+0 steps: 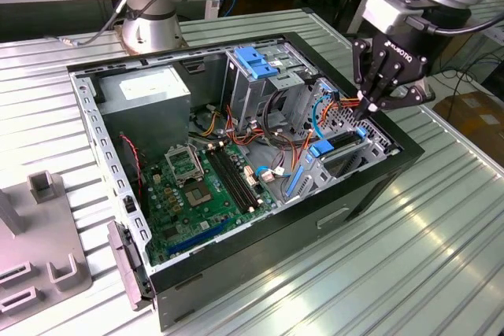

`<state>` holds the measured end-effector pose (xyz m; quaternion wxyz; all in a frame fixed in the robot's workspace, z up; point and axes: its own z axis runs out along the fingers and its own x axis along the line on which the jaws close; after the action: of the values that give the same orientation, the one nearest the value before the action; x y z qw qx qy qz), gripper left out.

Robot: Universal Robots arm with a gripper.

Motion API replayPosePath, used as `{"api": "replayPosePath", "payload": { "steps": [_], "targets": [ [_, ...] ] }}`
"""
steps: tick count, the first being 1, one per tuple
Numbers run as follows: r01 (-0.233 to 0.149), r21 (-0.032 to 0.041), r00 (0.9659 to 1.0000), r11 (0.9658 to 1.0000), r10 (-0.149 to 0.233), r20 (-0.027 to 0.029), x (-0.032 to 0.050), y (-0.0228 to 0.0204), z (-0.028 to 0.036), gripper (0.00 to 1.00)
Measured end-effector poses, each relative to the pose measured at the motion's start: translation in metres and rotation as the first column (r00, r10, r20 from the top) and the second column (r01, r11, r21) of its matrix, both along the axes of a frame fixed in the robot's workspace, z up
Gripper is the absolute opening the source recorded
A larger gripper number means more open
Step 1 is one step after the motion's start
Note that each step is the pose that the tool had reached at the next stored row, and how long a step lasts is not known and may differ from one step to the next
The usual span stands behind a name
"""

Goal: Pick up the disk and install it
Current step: 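Insert the first disk wire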

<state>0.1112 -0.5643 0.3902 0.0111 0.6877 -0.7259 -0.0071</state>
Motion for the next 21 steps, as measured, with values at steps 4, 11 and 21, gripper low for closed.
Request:
{"api": "replayPosePath", "payload": {
  "steps": [4, 11, 21],
  "targets": [
    [0.0, -0.0027, 1.0, 1.0, 0.0, 0.0, 0.0048, 0.0001, -0.0001, 0.11],
    [-0.019, -0.0045, 0.9998, 0.9998, 0.019, -0.0002, 0.006, 0.0, -0.0002, 0.11],
    [-0.075, -0.0045, 0.9972, 0.9972, 0.075, -0.0002, 0.0133, 0.0004, -0.0012, 0.11]
  ]
}}
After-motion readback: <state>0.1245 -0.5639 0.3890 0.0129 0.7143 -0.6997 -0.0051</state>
